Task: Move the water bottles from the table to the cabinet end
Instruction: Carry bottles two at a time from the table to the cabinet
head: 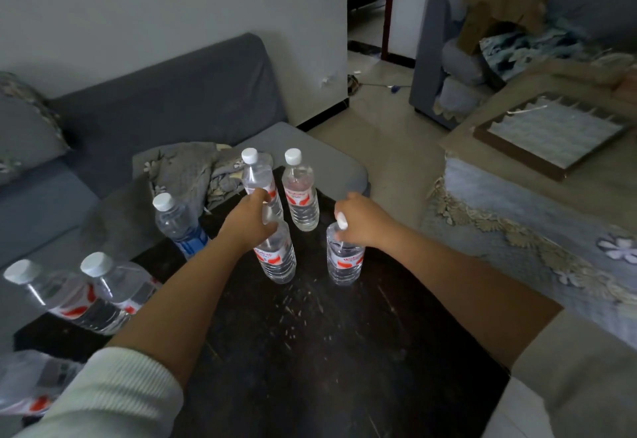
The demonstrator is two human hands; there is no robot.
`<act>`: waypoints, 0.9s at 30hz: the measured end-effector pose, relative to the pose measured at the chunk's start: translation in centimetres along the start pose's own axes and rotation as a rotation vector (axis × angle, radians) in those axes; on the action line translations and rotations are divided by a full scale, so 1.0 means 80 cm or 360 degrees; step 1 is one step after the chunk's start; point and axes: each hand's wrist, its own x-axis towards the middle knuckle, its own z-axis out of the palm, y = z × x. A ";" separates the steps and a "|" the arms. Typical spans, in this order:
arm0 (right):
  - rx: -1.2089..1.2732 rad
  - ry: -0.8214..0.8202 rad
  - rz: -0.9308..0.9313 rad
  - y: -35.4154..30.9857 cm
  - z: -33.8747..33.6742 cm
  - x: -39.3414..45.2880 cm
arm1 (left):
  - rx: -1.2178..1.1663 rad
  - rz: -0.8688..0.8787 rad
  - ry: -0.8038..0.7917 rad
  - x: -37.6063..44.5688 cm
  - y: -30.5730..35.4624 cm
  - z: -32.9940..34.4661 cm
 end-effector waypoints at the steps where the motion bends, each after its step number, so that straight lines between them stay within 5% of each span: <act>1: 0.0002 0.0022 0.0007 0.002 0.002 -0.004 | 0.0050 0.0029 -0.0038 0.001 0.001 0.001; 14: 0.0317 0.0306 0.0272 0.068 -0.003 -0.120 | -0.0184 0.0398 -0.0097 -0.057 0.088 0.036; 27: 0.0265 0.0373 0.1112 0.189 0.009 -0.488 | -0.0151 0.1313 -0.0661 -0.262 0.378 0.154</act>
